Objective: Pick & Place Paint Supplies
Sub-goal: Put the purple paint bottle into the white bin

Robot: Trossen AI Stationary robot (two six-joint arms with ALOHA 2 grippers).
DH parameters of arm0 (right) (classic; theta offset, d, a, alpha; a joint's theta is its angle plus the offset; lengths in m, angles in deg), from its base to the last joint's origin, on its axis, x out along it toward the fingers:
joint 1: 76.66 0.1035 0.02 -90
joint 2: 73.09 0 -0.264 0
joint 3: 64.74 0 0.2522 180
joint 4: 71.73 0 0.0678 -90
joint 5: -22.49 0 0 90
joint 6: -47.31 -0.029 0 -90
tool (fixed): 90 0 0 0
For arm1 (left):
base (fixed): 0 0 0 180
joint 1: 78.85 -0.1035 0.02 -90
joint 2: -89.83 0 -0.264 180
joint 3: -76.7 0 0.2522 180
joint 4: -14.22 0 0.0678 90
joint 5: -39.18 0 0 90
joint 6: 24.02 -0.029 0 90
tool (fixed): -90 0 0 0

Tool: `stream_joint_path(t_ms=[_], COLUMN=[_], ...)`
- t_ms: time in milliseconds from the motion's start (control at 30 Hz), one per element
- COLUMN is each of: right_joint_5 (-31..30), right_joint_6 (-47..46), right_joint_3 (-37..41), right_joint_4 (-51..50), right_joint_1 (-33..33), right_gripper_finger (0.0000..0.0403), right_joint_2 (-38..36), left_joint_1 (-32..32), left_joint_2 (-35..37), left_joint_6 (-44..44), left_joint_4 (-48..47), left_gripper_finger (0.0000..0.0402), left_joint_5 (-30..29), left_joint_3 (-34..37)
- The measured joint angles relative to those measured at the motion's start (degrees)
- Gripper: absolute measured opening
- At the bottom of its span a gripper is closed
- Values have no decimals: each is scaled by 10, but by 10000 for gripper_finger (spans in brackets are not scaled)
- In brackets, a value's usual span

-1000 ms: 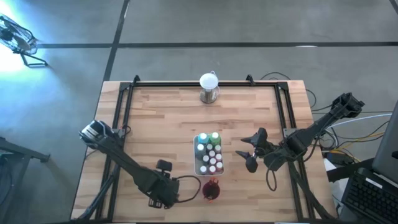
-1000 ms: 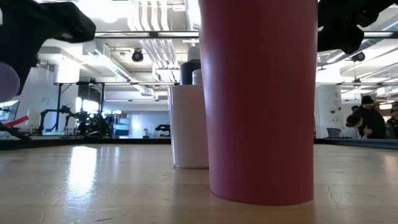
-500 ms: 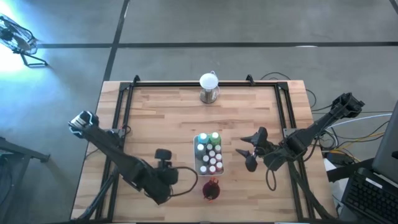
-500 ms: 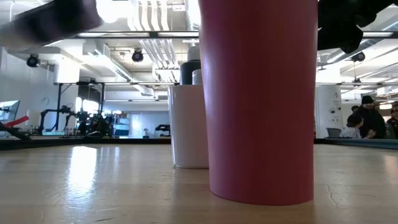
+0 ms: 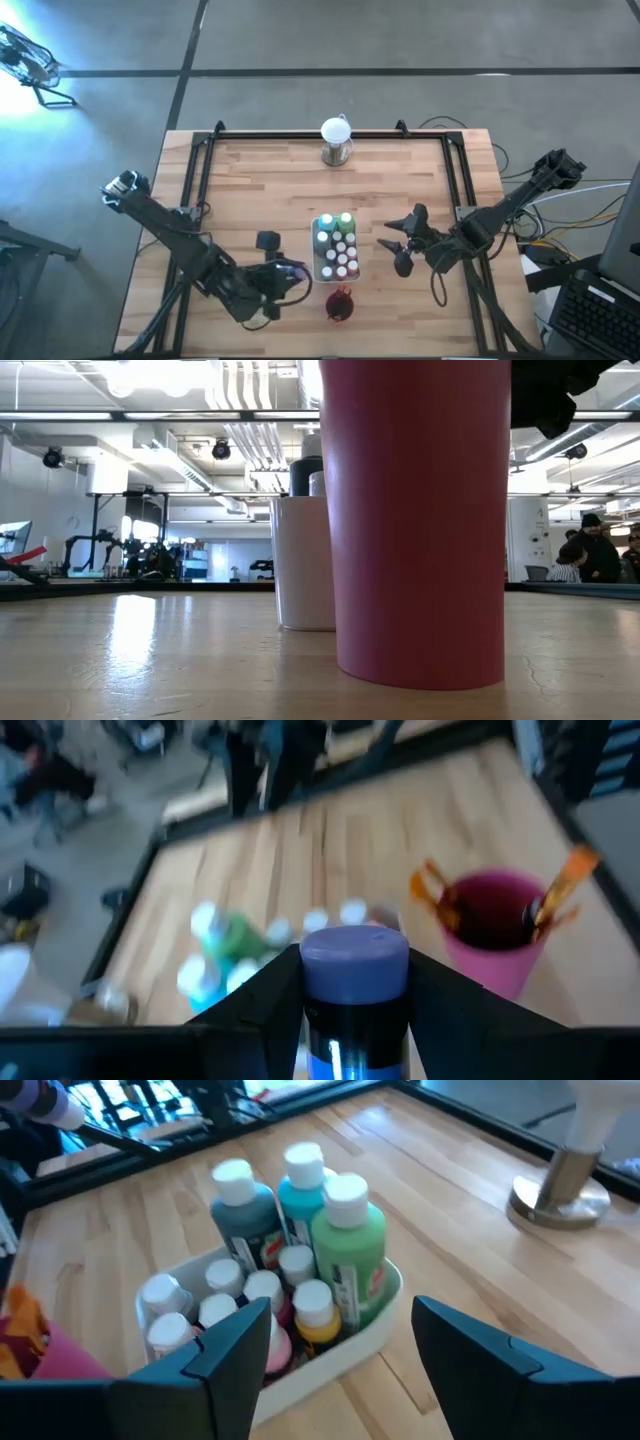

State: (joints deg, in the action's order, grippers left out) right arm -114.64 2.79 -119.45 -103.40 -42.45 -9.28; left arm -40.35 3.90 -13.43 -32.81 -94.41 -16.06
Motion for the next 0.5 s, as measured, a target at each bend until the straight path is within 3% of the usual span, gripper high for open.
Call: stream_joint_path(t_ms=[333,500], right_joint_5=[23,28], right_joint_6=[95,161], right_joint_3=[0,0], right_joint_4=[100,167], right_joint_1=[0,0], right_gripper_finger=[249,267], right_joint_2=[0,0], left_joint_1=[-3,-13], left_joint_2=[25,42], left_joint_6=[-192,-263], left_joint_4=[284,445], left_gripper_finger=[158,158], left_joint_5=[6,81], left_joint_3=[49,87])
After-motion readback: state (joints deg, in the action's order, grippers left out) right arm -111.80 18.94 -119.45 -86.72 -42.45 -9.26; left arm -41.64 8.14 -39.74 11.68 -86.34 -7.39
